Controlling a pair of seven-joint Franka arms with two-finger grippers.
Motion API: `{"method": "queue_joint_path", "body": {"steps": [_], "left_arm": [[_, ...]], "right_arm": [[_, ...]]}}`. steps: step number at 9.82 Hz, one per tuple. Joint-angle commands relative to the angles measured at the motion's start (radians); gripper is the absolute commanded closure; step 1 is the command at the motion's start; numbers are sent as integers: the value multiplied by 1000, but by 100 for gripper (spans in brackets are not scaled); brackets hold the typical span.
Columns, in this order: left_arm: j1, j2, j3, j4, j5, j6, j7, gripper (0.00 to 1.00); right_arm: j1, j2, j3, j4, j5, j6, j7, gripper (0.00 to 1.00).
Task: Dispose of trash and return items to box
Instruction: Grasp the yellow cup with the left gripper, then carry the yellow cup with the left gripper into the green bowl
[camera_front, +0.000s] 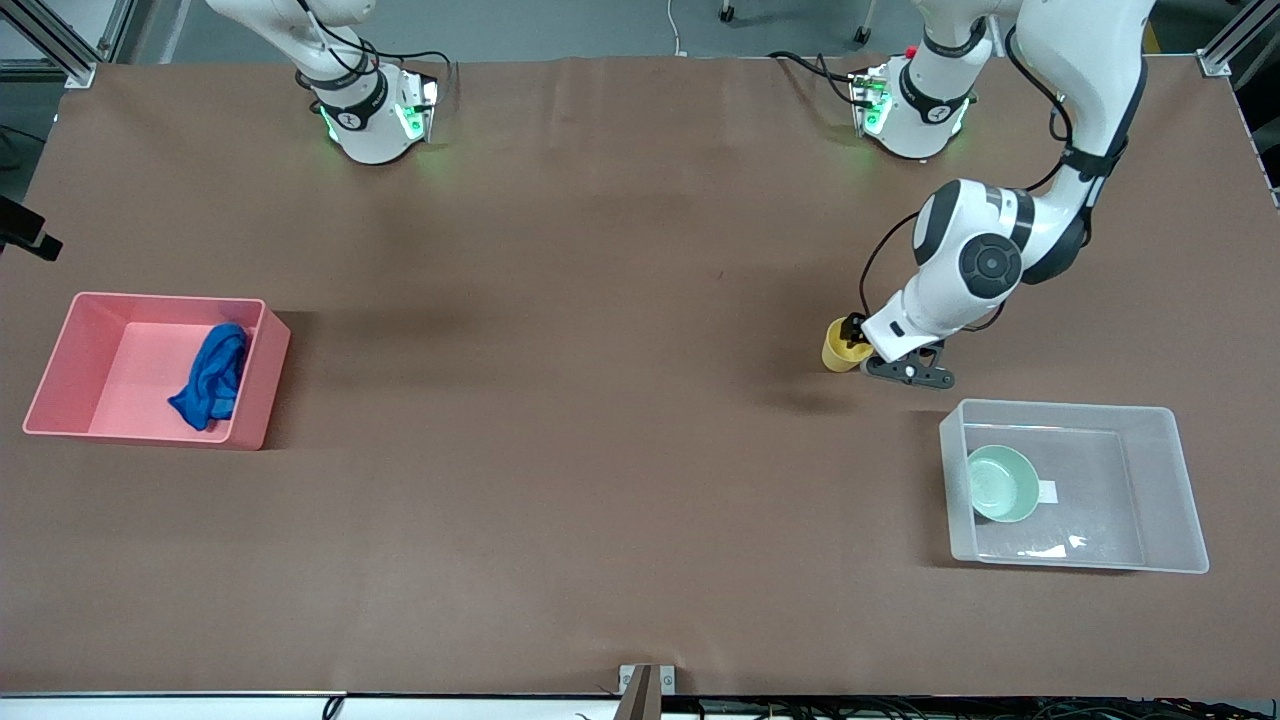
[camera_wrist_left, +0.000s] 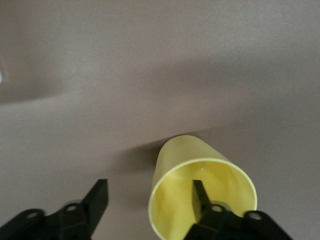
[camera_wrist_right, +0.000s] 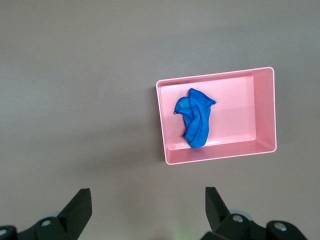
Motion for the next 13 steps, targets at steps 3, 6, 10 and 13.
{"method": "queue_joint_path", "body": {"steps": [3, 6, 10, 13], "left_arm": [[-4, 40, -10, 4, 26, 37, -32, 100], [11, -67, 4, 21, 24, -50, -3, 100], [14, -37, 218, 332, 21, -247, 66, 99], [17, 192, 349, 597, -45, -253, 261, 98]], "right_arm": [[-2, -3, -1, 1, 12, -7, -13, 0], [-2, -3, -1, 1, 12, -8, -33, 0], [-4, -3, -2, 1, 12, -10, -41, 0], [-4, -3, -2, 1, 12, -10, -41, 0]]}}
